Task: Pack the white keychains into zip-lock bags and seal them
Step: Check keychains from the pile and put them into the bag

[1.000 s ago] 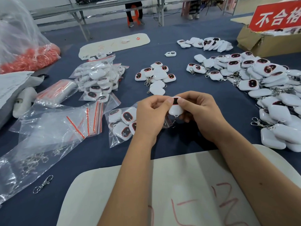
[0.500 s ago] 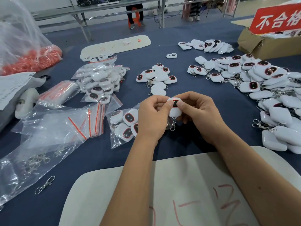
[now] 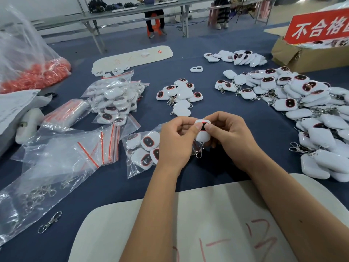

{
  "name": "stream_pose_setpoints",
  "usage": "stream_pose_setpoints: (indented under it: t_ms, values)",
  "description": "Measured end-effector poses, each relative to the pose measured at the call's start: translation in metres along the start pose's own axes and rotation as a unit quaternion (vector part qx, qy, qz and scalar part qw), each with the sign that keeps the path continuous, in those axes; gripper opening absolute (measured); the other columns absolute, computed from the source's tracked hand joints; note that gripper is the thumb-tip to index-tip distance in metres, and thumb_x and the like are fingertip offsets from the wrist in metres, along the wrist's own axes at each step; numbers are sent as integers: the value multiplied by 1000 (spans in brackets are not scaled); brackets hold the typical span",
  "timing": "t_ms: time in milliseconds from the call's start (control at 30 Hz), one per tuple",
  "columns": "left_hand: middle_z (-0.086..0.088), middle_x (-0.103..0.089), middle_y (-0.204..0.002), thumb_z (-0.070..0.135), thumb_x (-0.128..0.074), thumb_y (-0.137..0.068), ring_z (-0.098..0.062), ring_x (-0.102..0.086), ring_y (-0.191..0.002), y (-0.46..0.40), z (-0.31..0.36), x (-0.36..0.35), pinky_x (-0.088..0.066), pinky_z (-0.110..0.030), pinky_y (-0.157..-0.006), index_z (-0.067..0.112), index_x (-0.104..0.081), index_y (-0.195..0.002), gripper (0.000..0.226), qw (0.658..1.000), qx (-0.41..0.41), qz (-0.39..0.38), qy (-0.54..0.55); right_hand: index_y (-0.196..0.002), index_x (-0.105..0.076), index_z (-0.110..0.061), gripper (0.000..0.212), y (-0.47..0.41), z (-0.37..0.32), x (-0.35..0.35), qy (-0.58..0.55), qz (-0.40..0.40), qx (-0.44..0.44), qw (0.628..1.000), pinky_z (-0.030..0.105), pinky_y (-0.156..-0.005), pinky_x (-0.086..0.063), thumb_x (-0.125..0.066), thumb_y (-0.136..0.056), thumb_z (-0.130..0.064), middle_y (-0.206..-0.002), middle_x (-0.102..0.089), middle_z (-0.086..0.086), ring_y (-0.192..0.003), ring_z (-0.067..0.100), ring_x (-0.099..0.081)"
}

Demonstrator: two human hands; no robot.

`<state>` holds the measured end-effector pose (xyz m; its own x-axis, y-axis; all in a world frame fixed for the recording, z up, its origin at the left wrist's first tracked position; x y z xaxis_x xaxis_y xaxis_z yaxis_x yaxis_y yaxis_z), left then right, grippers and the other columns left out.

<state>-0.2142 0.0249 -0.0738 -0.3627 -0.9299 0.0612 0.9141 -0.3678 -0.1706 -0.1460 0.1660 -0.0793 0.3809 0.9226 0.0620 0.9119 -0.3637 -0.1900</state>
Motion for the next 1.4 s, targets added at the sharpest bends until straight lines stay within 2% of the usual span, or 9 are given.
stream_pose_setpoints:
  t_ms: [167, 400, 700, 967, 1067, 1167, 1233, 1333, 1400]
  values:
    - [-4, -78, -91, 18, -75, -94, -27, -74, -88, 0, -1, 0, -63, -40, -80, 13, -77, -99, 7, 1000, -2, -1, 2, -100, -73, -9, 10, 0, -1, 0, 0, 2, 0, 1000, 26, -55, -52, -63, -103, -7, -76, -74, 5, -60, 14, -63]
    - [1, -77, -87, 14, -74, -94, -10, -69, -76, -1, 1, 8, -58, -26, -73, 14, -75, -96, 2, 998, -20, 64, 17, -105, -74, -14, 15, 1, -3, -7, -25, -23, 3, 999, 25, -65, -56, -73, -96, -3, -86, -78, 5, -73, 17, -69]
    - [-1, -78, -89, 15, -75, -94, -13, -71, -79, 0, 4, 7, -61, -32, -77, 12, -76, -96, 3, 998, -22, 58, -1, -104, -74, -15, 17, 1, -3, -4, -21, -19, 3, 1000, 19, -66, -54, -72, -95, 0, -86, -79, 4, -73, 11, -71]
    - [1, -76, -84, 14, -74, -94, -10, -69, -75, 3, 13, 6, -58, -26, -73, 10, -76, -95, 5, 997, -31, 66, -31, -104, -75, -19, 20, 1, -4, -4, -6, -9, 9, 1000, 16, -69, -55, -72, -95, -1, -91, -81, 0, -80, 9, -75]
    - [0, -71, -82, 19, -65, -100, -19, -66, -78, 8, 21, 12, -54, -33, -75, 11, -71, -89, 15, 982, -64, 132, -119, -105, -75, -18, 21, 0, -3, 0, -16, 35, 4, 999, 15, -68, -54, -72, -95, 0, -93, -81, -2, -78, 5, -73]
    - [-1, -63, -94, 25, -64, -99, -19, -56, -83, 14, 26, 19, -41, -33, -74, 14, -62, -93, 13, 946, -69, 190, -254, -106, -75, -22, 20, -1, 1, 9, -24, 96, -10, 995, 15, -66, -52, -71, -96, -4, -90, -80, -7, -72, 2, -68]
    - [-2, -55, -102, 33, -69, -95, -20, -50, -86, 16, 23, 18, -31, -28, -72, 15, -55, -99, 23, 923, -34, 189, -334, -107, -76, -22, 18, -1, 2, 11, -29, 106, -12, 994, 15, -67, -52, -70, -98, -8, -87, -79, -8, -69, 4, -65]
    - [-4, -51, -108, 37, -77, -87, -26, -54, -92, 14, 21, 14, -38, -32, -77, 14, -51, -106, 40, 905, -7, 167, -391, -108, -76, -23, 16, 0, -2, 7, -24, 91, 6, 996, 14, -71, -53, -67, -102, -11, -93, -80, -8, -75, 3, -69]
    - [-5, -52, -109, 31, -75, -88, -28, -56, -94, 14, 21, 14, -37, -32, -75, 14, -50, -106, 35, 899, 0, 167, -406, -110, -75, -22, 17, 0, -4, 3, -22, 82, 10, 996, 17, -76, -56, -63, -104, -11, -96, -80, -6, -82, 7, -74]
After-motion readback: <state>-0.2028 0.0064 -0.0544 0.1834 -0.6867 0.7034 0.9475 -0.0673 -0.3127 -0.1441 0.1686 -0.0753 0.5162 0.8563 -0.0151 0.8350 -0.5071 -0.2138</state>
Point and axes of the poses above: each hand's wrist, its own y-axis away from the middle knuckle, its own x-axis out of the back of the hand, z = x × y, the point moved 8 cm from there along -y, towards the middle knuckle
